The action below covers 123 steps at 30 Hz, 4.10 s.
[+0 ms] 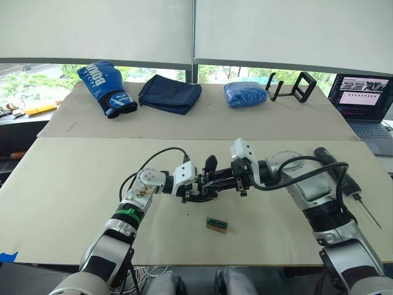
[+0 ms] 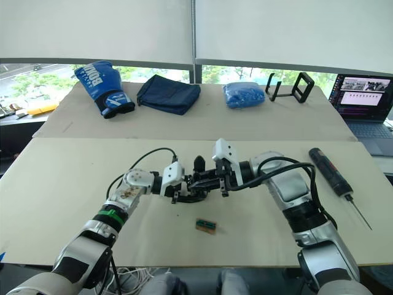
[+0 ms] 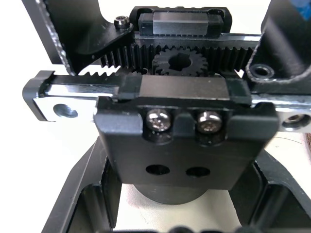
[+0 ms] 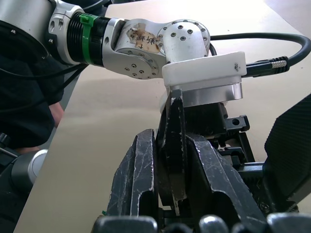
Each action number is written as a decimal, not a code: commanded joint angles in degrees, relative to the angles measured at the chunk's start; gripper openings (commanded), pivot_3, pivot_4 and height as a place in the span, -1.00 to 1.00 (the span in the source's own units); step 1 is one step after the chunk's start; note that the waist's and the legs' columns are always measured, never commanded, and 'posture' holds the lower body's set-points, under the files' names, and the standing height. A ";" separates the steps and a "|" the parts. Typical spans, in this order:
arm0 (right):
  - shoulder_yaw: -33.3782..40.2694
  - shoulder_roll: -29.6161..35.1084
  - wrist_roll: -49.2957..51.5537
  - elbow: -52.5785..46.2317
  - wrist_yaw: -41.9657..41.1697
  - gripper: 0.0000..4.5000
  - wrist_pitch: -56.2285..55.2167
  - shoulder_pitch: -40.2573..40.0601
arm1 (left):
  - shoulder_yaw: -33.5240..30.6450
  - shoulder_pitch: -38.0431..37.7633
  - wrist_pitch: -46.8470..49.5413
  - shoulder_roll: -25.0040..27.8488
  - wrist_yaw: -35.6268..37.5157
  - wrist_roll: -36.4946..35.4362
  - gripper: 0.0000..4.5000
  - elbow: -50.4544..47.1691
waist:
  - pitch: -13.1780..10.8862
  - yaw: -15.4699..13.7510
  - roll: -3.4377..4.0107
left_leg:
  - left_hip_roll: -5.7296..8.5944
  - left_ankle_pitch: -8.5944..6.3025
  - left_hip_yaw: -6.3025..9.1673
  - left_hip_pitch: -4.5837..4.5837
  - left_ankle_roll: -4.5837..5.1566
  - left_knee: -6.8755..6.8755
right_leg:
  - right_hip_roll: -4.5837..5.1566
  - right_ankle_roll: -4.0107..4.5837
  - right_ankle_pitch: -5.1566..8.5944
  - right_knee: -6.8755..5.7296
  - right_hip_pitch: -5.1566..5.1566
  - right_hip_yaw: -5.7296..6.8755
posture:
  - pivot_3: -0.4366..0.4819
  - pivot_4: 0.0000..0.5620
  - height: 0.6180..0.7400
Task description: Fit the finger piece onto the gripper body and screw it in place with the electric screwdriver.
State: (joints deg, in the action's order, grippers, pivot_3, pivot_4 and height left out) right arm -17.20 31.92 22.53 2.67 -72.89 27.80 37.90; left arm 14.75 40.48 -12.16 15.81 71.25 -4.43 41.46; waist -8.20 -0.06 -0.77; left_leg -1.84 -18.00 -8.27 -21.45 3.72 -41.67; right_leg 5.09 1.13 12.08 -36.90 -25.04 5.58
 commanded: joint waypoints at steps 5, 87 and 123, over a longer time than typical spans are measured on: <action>-8.65 1.26 -5.46 -0.01 2.64 -0.82 12.79 -0.82 | -1.13 1.64 -0.72 -0.03 0.01 -0.74 0.04 -2.12 | 0.02 0.26 0.00 | 0.00 -0.01 0.01 0.00 0.01 0.00 | 0.06 0.00 0.00 0.00 -0.01 0.03 | -0.05 -0.47 1.00; 3.66 32.60 -22.90 41.00 16.26 0.99 13.27 10.04 | -20.35 7.48 65.60 33.52 1.73 -48.32 1.00 -61.88 | -0.08 1.10 0.17 | 0.16 0.06 -0.17 -0.81 -0.06 0.07 | -0.33 -0.71 0.36 0.03 -0.91 -0.38 | -0.05 -0.47 1.00; 5.35 36.30 -25.36 16.76 -12.01 -0.18 4.93 0.73 | -16.71 9.83 60.84 34.32 4.11 -46.49 1.00 -61.64 | -0.59 0.89 1.03 | 0.06 0.19 -0.38 -0.67 -0.31 0.07 | -0.66 -0.29 0.12 -0.21 -1.01 -0.71 | -0.05 -0.47 1.00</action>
State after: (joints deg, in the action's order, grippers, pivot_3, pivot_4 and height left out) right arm -14.23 66.43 -5.16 26.27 -82.83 30.43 39.82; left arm -1.24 50.24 50.55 49.52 74.18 -51.57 -19.44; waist -8.79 0.83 0.26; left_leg -1.81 -17.80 -8.64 -22.12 3.39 -41.59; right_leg 4.43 0.83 12.20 -37.11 -26.05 4.84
